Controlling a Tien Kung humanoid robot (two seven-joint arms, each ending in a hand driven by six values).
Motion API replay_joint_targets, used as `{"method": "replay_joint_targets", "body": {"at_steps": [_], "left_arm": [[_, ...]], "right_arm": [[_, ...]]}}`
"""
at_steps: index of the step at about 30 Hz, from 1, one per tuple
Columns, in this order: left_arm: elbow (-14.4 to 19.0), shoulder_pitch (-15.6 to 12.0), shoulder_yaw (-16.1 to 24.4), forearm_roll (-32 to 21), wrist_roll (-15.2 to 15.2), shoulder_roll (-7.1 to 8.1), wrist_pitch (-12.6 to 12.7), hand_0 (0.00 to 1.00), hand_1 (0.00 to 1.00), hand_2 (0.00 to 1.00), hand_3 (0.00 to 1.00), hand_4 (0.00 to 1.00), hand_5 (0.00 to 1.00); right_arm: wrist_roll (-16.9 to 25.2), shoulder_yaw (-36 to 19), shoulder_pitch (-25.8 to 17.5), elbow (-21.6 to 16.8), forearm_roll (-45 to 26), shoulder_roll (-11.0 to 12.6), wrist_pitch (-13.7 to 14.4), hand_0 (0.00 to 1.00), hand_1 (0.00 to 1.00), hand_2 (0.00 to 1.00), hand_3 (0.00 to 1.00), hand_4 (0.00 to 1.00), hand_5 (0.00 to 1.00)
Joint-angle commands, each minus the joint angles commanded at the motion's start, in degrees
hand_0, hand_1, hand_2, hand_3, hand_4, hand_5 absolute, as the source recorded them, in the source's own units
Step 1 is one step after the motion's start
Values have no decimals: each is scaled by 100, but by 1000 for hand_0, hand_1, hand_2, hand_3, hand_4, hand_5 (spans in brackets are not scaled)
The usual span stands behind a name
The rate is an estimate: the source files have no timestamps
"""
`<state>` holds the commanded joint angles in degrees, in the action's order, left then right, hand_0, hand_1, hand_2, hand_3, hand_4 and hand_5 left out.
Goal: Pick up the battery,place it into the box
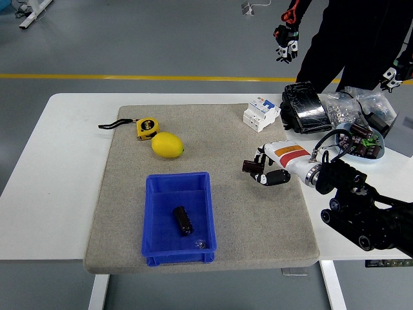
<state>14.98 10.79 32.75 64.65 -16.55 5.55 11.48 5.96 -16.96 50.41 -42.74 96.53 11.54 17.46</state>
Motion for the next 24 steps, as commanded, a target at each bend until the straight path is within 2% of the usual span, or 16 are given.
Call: {"method": "replay_joint_targets", "body": {"at_steps": [8,12,17,19,20,24], "left_arm": [[-12,-10,36,30,-1,10,-5,578,599,641,584,637,592],[-11,-2,46,48,-5,10,-16,578,599,641,584,637,592],[-23,14,169,166,-19,-17,4,578,599,638,584,637,592],[-23,24,191,199,-22,-20,1,578,599,638,584,637,592],[-22,31,198,212,-25,-20,-4,578,598,638,584,636,591],[-19,40,209,227,-31,-14,-17,578,598,638,584,636,591]], "right_arm": [[-137,-272,48,-845,543,53,39,378,442,521,454,622,397],[-243,-249,68,-1442,800,-6,91,378,442,521,454,622,397],[-420,-41,65,-2263,1092,-19,-24,377,448,532,457,630,396],[-479,76,84,-2475,1156,-51,-74,377,448,532,457,630,396],[-517,160,105,-2563,1162,-77,-113,413,502,598,468,650,381],[-582,413,175,-2667,1104,-145,-291,413,502,598,468,650,381]]}}
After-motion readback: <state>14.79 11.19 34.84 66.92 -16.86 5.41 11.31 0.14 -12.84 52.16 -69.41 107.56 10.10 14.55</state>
